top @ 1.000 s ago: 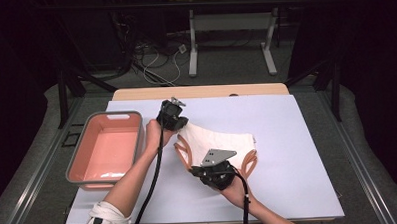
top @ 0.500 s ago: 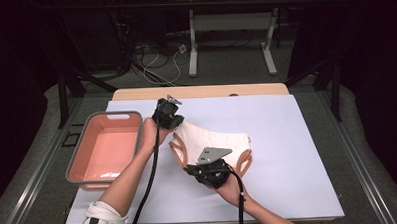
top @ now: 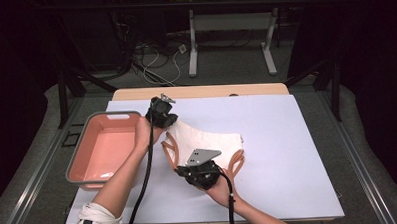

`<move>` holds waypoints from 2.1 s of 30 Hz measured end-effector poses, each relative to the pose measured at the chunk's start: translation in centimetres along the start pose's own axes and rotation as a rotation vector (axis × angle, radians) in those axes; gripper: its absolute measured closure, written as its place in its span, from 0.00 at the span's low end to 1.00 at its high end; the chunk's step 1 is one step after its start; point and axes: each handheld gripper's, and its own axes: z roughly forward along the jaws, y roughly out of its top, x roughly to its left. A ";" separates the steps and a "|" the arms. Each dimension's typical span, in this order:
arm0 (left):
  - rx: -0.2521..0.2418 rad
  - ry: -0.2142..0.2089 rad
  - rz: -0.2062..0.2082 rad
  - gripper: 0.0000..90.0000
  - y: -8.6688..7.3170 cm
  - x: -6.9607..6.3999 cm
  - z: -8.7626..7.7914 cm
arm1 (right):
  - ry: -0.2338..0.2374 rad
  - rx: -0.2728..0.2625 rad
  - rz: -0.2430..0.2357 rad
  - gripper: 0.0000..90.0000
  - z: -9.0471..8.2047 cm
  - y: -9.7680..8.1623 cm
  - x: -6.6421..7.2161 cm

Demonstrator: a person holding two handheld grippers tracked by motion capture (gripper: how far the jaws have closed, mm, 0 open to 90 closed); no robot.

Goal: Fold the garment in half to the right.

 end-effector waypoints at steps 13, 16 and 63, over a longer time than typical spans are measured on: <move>-0.015 -0.007 0.017 0.96 1.4 -1.1 0.0 | -0.025 -0.039 0.017 0.98 -1.6 0.0 0.0; -0.016 -0.014 0.033 0.96 2.0 -1.6 0.0 | -0.034 -0.043 0.022 0.98 -2.1 -0.1 -0.1; -0.022 -0.138 0.080 0.96 5.5 -8.7 6.1 | -0.141 0.034 0.084 0.98 -7.9 -4.4 -2.0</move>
